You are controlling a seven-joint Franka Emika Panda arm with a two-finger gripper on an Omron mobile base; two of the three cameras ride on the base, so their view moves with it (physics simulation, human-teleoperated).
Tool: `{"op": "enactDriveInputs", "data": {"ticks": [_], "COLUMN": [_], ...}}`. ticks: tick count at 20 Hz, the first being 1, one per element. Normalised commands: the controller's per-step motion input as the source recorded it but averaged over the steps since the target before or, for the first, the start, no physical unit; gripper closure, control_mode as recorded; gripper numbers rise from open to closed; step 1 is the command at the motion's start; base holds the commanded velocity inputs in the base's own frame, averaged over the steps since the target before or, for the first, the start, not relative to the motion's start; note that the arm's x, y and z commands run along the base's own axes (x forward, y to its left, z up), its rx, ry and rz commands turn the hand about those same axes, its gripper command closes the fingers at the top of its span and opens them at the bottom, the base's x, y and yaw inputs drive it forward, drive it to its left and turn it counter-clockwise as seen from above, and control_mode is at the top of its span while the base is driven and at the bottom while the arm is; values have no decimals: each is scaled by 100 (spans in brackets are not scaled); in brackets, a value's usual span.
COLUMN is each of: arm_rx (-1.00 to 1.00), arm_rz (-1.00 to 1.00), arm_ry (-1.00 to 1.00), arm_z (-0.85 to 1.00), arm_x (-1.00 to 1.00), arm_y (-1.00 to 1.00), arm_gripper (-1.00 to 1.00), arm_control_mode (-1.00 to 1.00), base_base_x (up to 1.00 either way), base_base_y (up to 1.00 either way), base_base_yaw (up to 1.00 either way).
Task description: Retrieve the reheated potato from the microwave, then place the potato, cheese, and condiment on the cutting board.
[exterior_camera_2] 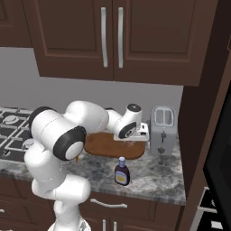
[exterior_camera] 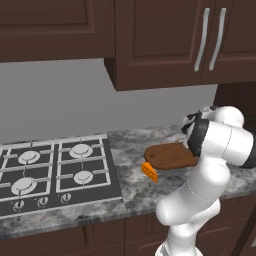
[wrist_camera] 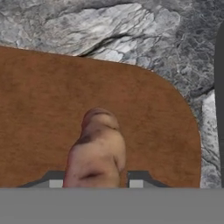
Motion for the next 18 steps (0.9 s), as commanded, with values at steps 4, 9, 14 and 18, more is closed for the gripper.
{"op": "enactDriveInputs", "data": {"ticks": [4,9,14,18], "arm_rx": [-7,-8,-3,-2], "arm_rz": [-8,-13,-13,-13], "arm_ry": [-1,-1,-1,0], "arm_z": [-42,-49,-51,-54], "arm_x": [-4,-8,-11,-6], "arm_y": [1,1,-1,-1], "arm_gripper": [100,100,100,-100], "arm_control_mode": [-100,-100,-100,-100], "base_base_x": [0,0,0,0], "base_base_y": [0,0,0,0], "base_base_yaw": [0,0,0,0]}}
